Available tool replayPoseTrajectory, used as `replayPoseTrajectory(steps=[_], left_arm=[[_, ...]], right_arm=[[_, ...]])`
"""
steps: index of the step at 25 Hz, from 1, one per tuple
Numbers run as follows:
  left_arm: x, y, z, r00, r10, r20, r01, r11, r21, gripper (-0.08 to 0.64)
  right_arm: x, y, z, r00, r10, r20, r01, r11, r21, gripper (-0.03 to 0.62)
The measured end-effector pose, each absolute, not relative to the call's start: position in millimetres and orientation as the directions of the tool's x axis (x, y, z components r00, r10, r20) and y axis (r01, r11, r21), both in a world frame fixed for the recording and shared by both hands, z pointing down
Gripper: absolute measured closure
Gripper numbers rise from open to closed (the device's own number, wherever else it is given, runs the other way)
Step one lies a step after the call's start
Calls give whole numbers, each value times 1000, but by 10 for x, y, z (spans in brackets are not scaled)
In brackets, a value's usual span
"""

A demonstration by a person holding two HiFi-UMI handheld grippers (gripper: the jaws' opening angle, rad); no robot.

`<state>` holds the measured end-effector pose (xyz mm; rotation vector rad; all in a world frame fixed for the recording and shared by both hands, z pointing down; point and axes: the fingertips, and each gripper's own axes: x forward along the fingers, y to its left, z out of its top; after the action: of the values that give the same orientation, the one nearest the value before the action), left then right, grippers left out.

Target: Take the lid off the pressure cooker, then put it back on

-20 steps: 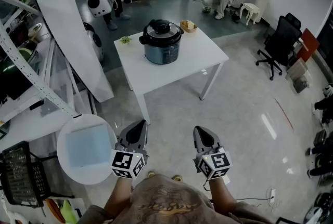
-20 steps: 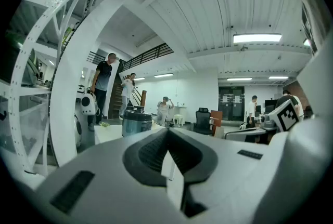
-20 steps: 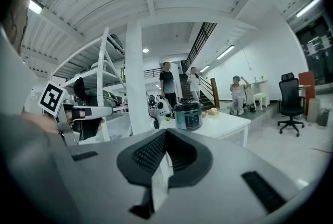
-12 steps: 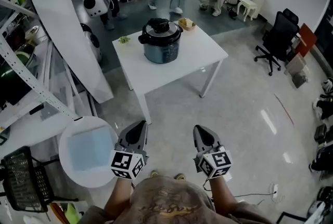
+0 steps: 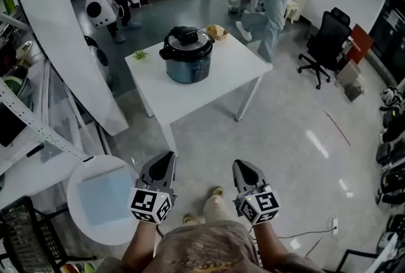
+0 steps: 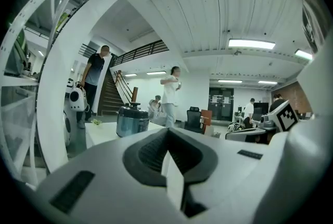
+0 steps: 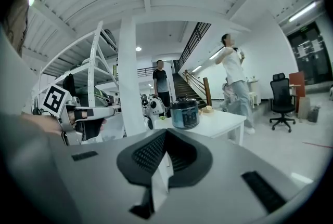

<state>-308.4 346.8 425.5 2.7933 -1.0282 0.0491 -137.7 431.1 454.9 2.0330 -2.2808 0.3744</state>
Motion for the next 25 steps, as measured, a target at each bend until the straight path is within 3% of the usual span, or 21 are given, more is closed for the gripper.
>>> replayPoseTrajectory(steps=[7,25], left_arm=[[-2910,3105,4252,774,-629,72,-633,-762,141,555],[-2233,1462,4074,684,-724,87,-728,-672,137,556]], right_arm=[[-1255,3891,4582,-132,-972,193,-984,104,-146,597],[-540,1961,4411,-311,-933,181,-946,286,-153,597]])
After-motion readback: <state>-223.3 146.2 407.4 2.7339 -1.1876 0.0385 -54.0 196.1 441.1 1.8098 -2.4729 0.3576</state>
